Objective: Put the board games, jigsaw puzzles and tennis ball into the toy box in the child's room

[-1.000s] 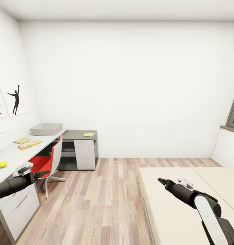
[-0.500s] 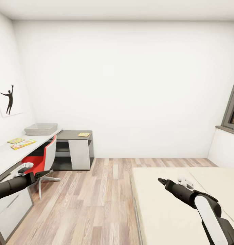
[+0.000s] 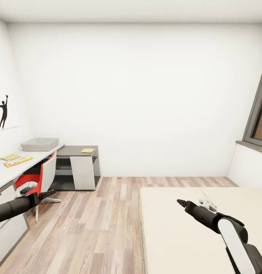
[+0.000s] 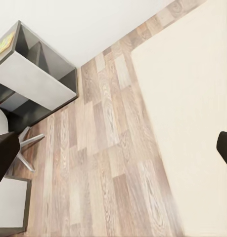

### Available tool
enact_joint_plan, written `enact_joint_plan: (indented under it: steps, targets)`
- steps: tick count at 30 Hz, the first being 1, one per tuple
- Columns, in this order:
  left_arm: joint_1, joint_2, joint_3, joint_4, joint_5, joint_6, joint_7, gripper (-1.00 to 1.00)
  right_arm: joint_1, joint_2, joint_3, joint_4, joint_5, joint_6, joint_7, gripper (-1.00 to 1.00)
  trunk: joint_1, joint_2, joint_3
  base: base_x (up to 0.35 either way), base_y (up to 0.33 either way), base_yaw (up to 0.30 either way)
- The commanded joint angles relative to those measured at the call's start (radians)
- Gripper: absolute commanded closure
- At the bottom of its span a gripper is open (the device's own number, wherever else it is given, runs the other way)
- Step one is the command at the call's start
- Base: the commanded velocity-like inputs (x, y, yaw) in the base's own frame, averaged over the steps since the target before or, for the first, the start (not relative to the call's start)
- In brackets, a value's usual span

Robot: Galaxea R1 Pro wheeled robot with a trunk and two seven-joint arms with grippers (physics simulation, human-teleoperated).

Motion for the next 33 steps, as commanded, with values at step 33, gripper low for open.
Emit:
enact_joint_plan:
  steps: [33]
  targets:
    - [-0.001, -0.001, 0.001, 0.000, -0.003, 0.007, -0.005, -1.00, 0.000, 0.000, 0.000, 0.000, -0.010, 0.003, -0.008, -1.00, 0.000, -0.001, -0.001, 0.000, -0.302, 0.000]
